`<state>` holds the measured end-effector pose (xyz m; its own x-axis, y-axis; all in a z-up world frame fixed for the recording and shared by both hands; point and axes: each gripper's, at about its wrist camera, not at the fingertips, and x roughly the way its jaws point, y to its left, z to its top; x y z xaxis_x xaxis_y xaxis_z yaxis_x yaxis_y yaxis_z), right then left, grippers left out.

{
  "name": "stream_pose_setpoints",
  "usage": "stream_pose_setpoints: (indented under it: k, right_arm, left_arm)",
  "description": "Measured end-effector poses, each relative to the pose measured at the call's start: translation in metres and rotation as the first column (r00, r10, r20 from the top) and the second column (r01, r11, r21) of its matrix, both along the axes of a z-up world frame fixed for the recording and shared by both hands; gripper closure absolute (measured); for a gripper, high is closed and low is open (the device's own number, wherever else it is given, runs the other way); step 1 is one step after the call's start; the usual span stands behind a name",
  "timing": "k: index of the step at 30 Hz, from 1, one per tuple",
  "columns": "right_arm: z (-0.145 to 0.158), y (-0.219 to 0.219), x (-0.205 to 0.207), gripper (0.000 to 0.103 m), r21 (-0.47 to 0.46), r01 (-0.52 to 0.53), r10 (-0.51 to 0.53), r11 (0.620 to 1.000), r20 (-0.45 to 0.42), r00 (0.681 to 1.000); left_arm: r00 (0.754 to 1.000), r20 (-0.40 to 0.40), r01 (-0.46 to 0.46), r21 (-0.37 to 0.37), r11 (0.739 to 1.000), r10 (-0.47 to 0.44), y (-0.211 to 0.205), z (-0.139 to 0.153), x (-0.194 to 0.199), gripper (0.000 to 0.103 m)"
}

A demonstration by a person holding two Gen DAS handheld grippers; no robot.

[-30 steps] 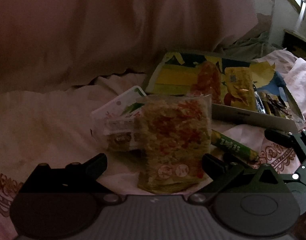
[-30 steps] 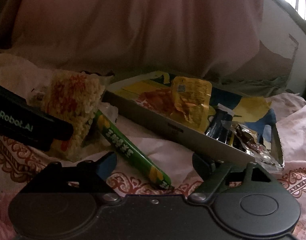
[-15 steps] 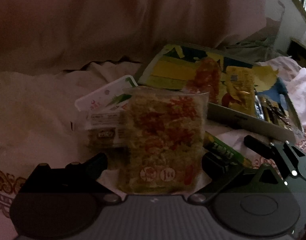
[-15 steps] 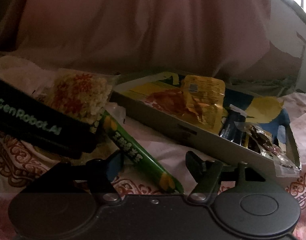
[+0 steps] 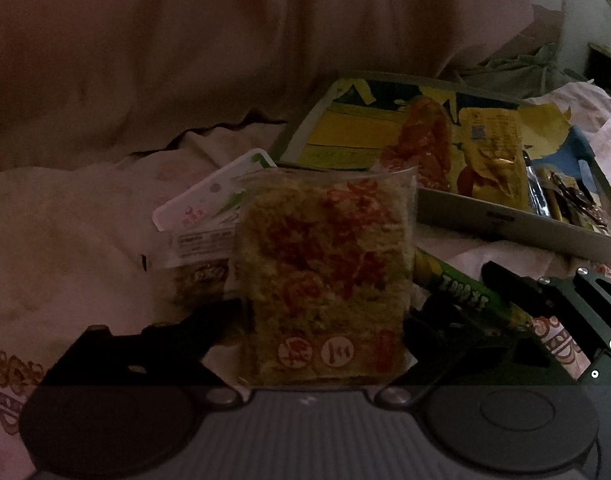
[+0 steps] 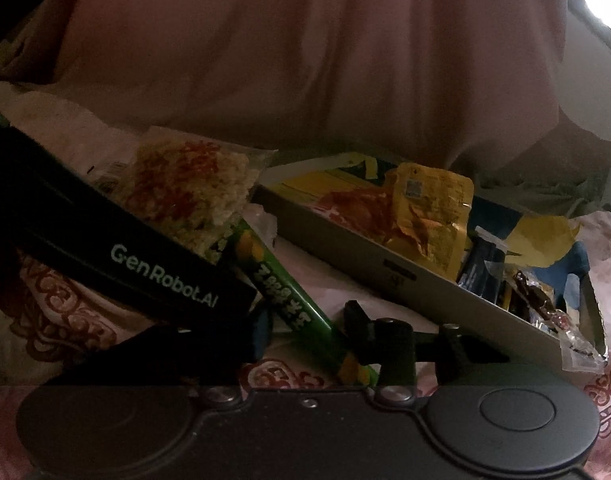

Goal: Organize snacks
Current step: 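Close the left gripper on the rice cracker bag while the right gripper grasps the green stick snack, then lift and carry the cracker bag with the left gripper toward the tray while the right carries the stick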

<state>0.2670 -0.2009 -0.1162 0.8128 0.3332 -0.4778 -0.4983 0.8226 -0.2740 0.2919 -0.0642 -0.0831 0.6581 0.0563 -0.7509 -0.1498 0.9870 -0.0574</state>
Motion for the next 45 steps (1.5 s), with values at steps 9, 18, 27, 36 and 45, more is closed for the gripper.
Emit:
stream_pose_setpoints:
  k: [9, 18, 27, 36, 45]
  right_arm:
    - [0.002, 0.002, -0.01, 0.072, -0.039, 0.019, -0.019, 0.999, -0.006, 1.0]
    - [0.008, -0.01, -0.019, 0.084, -0.077, 0.096, -0.1, 0.992, -0.053, 0.994]
    - [0.014, -0.028, -0.027, 0.084, -0.049, 0.155, -0.162, 0.987, -0.173, 0.972]
    - [0.014, -0.031, -0.038, 0.084, -0.055, 0.163, -0.171, 0.985, -0.219, 0.961]
    - [0.011, -0.032, -0.038, 0.083, -0.046, 0.161, -0.167, 0.986, -0.228, 0.959]
  left_arm:
    - [1.0, -0.011, -0.011, -0.01, 1.0, 0.01, 0.008, 0.004, -0.006, 0.026]
    - [0.999, -0.031, -0.026, -0.008, 1.0, 0.025, 0.008, 0.006, -0.014, 0.027]
    - [0.997, -0.067, -0.035, 0.0, 0.999, 0.035, 0.005, 0.011, -0.032, 0.027]
    - [0.992, -0.121, -0.036, 0.0, 0.999, 0.036, 0.001, 0.011, -0.053, 0.027]
    - [0.992, -0.123, -0.027, 0.004, 1.0, 0.028, 0.001, 0.005, -0.054, 0.026]
